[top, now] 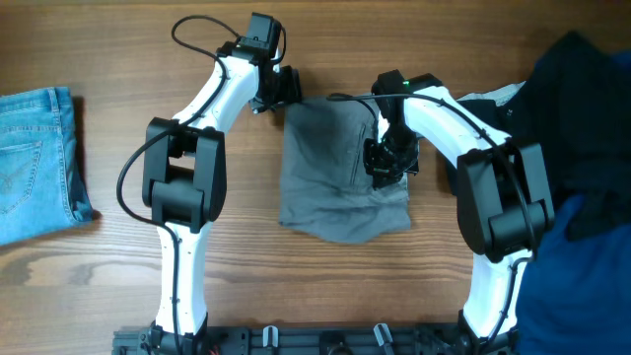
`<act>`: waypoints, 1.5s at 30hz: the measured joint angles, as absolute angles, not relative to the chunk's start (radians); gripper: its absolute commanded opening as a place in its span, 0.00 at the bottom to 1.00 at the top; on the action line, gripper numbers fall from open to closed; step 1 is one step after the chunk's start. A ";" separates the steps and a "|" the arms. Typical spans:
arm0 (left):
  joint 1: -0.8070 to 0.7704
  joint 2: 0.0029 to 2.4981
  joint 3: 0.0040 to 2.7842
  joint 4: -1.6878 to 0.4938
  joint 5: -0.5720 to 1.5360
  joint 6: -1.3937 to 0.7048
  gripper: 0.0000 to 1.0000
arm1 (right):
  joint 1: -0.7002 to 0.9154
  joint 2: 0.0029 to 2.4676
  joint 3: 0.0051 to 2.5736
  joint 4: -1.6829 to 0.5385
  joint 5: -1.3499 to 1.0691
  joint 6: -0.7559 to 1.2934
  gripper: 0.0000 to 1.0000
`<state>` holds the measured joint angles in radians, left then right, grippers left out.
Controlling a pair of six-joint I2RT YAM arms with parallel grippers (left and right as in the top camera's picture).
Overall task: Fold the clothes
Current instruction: 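Grasp the top left corner with the left gripper and rotate the bundle rightward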
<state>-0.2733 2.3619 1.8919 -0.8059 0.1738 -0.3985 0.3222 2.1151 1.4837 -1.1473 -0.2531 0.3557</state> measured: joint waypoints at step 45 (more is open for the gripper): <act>-0.312 2.360 1.893 -1.460 0.174 -0.402 0.80 | 0.218 2.099 1.511 -0.974 0.121 0.335 0.08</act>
<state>-0.3119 2.3600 1.8935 -1.4597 0.1738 -0.4015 0.2184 2.0995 1.5108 -0.9745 0.1211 0.3351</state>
